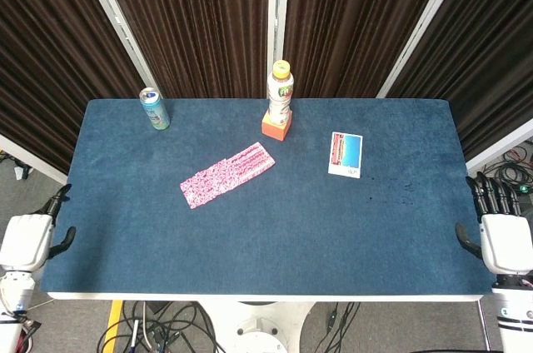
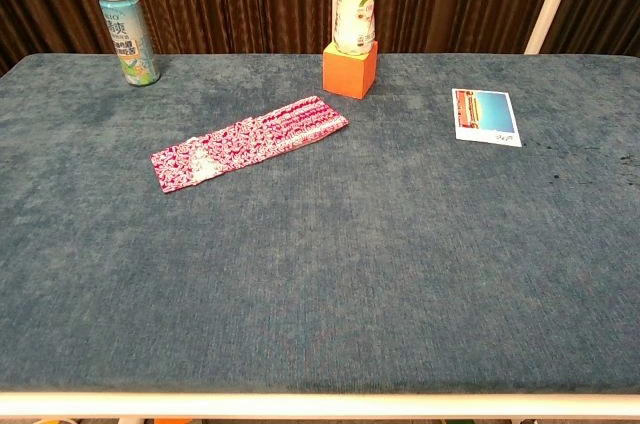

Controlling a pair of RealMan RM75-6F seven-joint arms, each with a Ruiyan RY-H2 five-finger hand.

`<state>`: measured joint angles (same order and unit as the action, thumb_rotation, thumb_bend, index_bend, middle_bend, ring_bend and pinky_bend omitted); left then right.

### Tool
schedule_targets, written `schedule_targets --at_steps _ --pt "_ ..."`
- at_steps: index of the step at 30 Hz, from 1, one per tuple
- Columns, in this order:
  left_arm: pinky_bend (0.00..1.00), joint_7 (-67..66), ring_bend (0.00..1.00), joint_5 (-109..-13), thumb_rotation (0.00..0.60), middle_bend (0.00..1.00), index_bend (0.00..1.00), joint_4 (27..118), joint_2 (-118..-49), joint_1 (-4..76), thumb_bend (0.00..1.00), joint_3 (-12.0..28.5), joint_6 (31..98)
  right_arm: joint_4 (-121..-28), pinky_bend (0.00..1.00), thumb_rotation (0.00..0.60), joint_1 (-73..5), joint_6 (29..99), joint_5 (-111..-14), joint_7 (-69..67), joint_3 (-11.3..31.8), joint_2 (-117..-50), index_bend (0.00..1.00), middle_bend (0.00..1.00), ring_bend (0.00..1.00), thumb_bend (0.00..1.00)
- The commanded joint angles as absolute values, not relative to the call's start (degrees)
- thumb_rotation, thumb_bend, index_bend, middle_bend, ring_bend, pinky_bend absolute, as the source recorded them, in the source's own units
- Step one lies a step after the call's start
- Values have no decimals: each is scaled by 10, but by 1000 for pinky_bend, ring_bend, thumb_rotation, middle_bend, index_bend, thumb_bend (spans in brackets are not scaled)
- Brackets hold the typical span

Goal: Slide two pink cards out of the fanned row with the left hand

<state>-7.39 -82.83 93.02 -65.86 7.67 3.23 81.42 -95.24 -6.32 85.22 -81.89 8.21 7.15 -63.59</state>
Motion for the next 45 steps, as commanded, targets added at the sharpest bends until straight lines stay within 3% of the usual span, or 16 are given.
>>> schedule_targets --at_steps 1,4,9,15,21,30,45 --pt "1000 -87 910 -850 600 670 147 925 -663 86 616 29 814 -954 0 600 -64 850 -817 84 72 -635 0 0 0 284" --pt "1000 -89 924 -858 600 843 175 920 -668 94 633 27 805 -956 0 600 -66 848 -816 88 73 -635 0 0 0 285" --pt "1000 -82 929 -853 600 900 169 932 -666 106 637 18 771 -960 0 600 -71 840 -810 97 74 -637 0 0 0 285" --pt "1000 -78 930 -865 600 909 167 944 -670 129 649 2 725 -964 0 600 -75 834 -803 111 77 -638 0 0 0 285" --pt "1000 -139 929 -863 600 909 144 968 -691 182 651 -3 635 -970 0 600 -79 833 -796 119 83 -636 0 0 0 285" --pt "1000 -240 929 -769 600 909 132 954 -775 274 652 38 516 -976 0 600 -78 834 -792 127 81 -635 0 0 0 286" --pt "1000 -350 929 -656 600 911 132 808 -894 355 652 66 483 -960 0 600 -76 834 -784 104 83 -632 0 0 0 287"
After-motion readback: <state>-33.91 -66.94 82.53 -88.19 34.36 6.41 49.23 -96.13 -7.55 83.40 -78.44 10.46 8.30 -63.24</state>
